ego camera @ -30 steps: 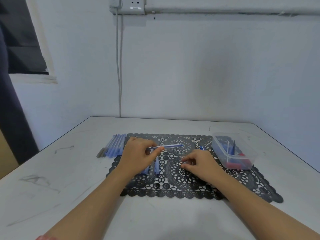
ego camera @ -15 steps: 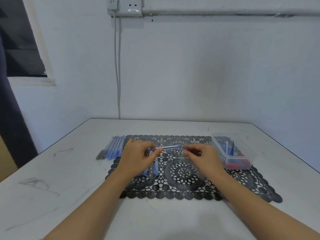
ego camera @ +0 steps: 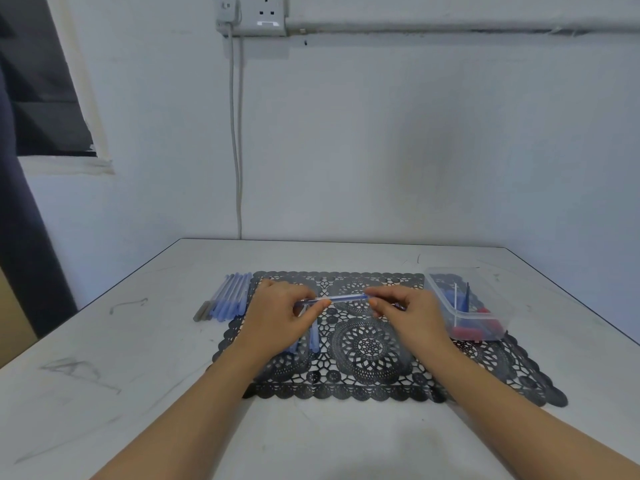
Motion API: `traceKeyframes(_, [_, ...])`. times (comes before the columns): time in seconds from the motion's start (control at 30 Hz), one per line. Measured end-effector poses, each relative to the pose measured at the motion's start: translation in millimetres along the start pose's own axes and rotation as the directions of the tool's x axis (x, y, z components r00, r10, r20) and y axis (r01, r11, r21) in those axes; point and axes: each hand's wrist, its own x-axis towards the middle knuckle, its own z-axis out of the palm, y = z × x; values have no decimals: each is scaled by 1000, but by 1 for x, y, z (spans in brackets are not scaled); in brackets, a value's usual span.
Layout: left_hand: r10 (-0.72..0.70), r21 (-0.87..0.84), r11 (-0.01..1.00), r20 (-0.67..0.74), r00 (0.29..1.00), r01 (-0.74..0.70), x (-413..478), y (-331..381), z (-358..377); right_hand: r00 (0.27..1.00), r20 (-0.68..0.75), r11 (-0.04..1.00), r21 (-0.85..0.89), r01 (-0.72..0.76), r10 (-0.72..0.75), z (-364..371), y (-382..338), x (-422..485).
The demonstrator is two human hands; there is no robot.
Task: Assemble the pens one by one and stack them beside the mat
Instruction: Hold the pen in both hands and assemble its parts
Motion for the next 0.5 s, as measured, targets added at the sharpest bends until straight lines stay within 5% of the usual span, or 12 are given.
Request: traceKeyframes(0.5, [1,-11,1000,16,1000,-1,-1,2,1,999,14,998,29,51,-52,0,1,-1])
